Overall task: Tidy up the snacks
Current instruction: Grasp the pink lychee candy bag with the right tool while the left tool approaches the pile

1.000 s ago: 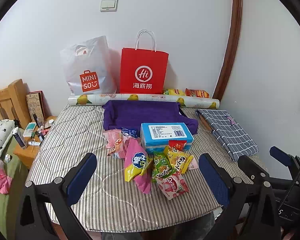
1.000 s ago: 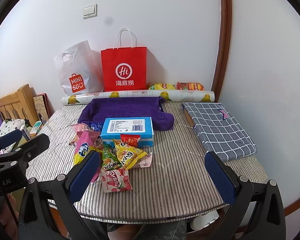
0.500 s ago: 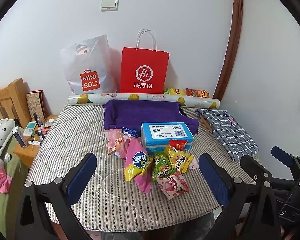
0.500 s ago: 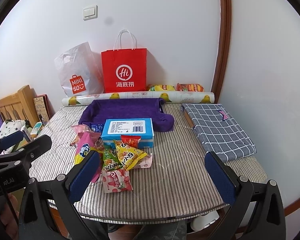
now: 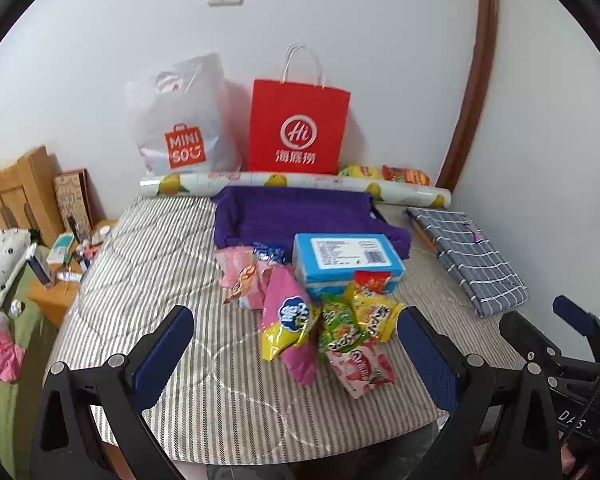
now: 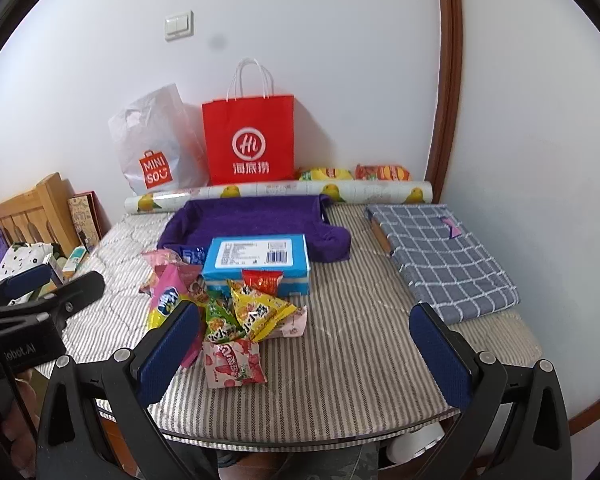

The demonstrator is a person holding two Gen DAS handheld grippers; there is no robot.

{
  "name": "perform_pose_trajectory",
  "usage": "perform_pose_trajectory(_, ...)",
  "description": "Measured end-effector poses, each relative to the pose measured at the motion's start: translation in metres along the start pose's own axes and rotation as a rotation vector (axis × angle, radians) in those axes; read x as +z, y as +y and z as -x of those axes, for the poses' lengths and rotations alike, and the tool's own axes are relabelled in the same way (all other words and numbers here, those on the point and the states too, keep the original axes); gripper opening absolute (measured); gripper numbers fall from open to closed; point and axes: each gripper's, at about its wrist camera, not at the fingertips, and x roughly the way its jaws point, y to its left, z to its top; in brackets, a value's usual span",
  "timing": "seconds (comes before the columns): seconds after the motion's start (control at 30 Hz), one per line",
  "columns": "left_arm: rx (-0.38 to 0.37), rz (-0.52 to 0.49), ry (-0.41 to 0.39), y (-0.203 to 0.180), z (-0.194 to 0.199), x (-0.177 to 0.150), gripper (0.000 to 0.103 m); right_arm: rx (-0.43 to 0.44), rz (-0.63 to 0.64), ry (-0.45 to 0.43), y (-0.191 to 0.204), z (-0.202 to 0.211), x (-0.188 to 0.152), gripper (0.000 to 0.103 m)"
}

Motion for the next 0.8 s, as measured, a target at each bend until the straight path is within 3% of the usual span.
perform_pose_trajectory(0.27, 0.050, 0.031, 0.116, 0.027, -0.042, -0.011, 0.102, 0.004, -0.019, 0.092, -0.005, -0.045, -0.014, 0.103)
perform_pose_trajectory(0.4, 0.076, 0.046, 0.125, 0.042, -0.062, -0.015, 0.102, 0.035, -0.012, 0.132, 0.001, -0.070, -0.027, 0.101)
perform_pose_trajectory(0.57, 0.114, 0.079, 0.178, 0.061, -0.085, -0.021, 0.102, 0.107, 0.011, 0.242, 0.019, -0.111, -0.049, 0.095)
perform_pose_trajectory(0.8, 0.117, 0.134, 0.234, 0.088, -0.109, -0.031, 0.102, 0.222, -0.004, 0.348, 0.036, -0.151, -0.069, 0.095)
